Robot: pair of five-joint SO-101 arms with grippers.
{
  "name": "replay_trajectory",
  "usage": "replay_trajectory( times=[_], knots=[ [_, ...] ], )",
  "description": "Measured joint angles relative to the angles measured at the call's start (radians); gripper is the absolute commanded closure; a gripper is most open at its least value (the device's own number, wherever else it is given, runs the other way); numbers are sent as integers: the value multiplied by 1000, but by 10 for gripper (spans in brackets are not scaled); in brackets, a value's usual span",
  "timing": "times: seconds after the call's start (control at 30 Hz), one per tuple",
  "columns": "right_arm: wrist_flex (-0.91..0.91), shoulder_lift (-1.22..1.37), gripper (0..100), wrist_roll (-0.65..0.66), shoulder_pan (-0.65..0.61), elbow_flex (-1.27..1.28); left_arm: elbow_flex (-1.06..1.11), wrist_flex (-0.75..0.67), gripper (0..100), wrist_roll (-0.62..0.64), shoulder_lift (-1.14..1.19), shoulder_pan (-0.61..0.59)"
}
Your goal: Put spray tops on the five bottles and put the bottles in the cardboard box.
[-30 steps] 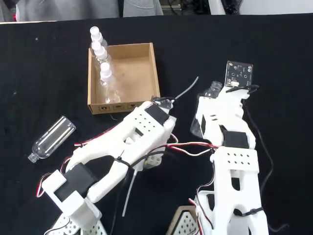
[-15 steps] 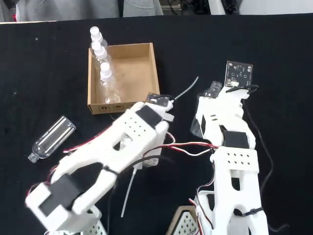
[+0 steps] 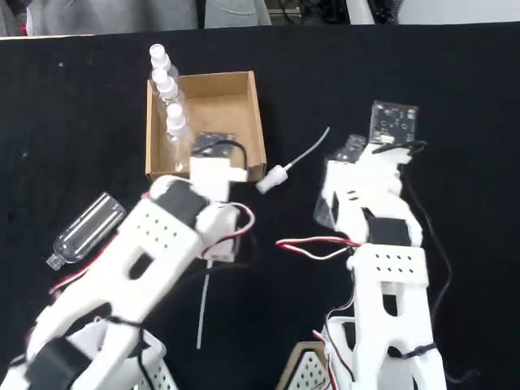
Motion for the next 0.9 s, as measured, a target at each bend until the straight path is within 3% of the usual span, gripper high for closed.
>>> replay_trajectory(
  times=[0.2, 0.47, 0.73, 0.9],
  knots=[
    [0, 0, 906, 0, -87, 0, 120, -91, 971, 0, -169, -95],
    [0, -2, 909, 0, -135, 8, 173, -103, 971, 40, -388, -181],
    [37, -245, 907, 0, -189, 126, 229, -107, 971, 135, -560, -288],
    [37, -367, 907, 0, -252, 186, 311, -192, 971, 198, -647, -348]
  ],
)
